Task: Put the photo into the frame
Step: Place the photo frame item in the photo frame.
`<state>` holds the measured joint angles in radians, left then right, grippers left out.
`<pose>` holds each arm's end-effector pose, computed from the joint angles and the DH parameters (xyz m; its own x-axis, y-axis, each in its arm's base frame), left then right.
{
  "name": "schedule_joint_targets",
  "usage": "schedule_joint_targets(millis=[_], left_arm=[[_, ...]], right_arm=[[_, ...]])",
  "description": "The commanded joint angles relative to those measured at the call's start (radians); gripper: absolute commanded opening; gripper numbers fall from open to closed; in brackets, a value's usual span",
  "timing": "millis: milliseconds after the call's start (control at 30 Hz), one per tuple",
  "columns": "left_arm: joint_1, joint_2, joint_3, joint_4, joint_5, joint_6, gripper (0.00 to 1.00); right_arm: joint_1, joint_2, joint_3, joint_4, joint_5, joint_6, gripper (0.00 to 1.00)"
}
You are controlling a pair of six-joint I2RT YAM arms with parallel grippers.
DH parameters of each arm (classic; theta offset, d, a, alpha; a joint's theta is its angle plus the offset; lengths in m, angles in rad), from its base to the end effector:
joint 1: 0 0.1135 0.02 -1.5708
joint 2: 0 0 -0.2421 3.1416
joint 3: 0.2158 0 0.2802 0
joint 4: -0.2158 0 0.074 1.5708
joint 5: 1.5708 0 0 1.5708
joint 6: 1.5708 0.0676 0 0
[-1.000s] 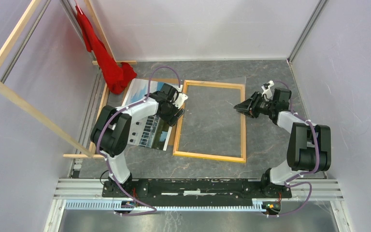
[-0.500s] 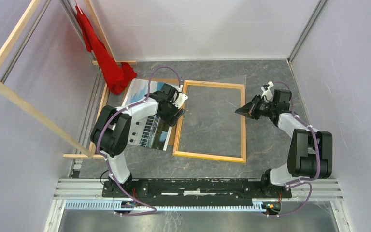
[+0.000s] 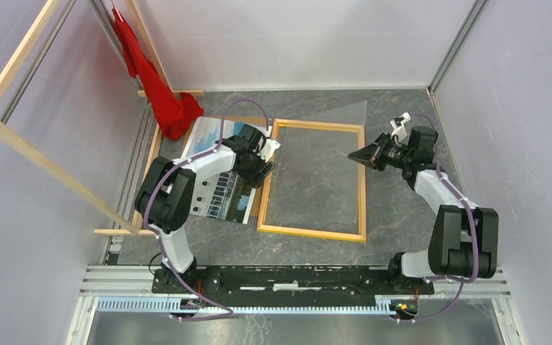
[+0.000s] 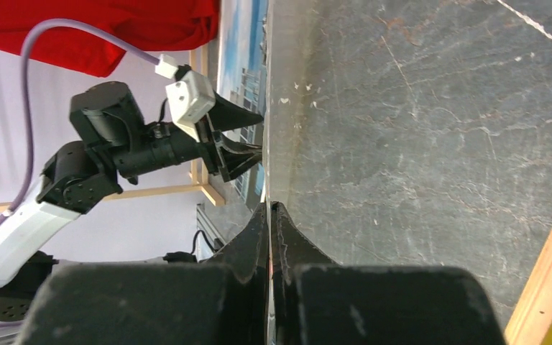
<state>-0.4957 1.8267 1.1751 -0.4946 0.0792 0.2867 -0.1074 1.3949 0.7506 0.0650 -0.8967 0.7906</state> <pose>0.3436 -0.1919 0.1006 -0.6266 0.6593 -0.4155 0.7090 0.7036 0.0473 0.3335 0.0172 0.1718 -0.7973 0.5322 -0.2847 -0.0233 0.4441 0.8957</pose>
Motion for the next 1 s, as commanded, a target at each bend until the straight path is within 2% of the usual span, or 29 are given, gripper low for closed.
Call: schedule_joint_targets(millis=[0, 367, 633, 967], left_arm=[[0.008, -0.032, 0.005, 0.003, 0.031, -0.032, 0.70], [0.074, -0.044, 0.018, -0.012, 0.071, -0.048, 0.70], [0.077, -0.037, 0.017, -0.011, 0.060, -0.052, 0.70], [0.076, -0.032, 0.002, -0.002, 0.093, -0.060, 0.69]], right_arm=[[0.002, -0.053, 0.060, 0.093, -0.046, 0.075, 0.00], [0.002, -0.080, 0.048, 0.194, -0.091, 0.173, 0.00], [0.009, -0.065, 0.018, 0.199, -0.110, 0.168, 0.00], [0.024, -0.077, -0.007, 0.260, -0.093, 0.241, 0.00]])
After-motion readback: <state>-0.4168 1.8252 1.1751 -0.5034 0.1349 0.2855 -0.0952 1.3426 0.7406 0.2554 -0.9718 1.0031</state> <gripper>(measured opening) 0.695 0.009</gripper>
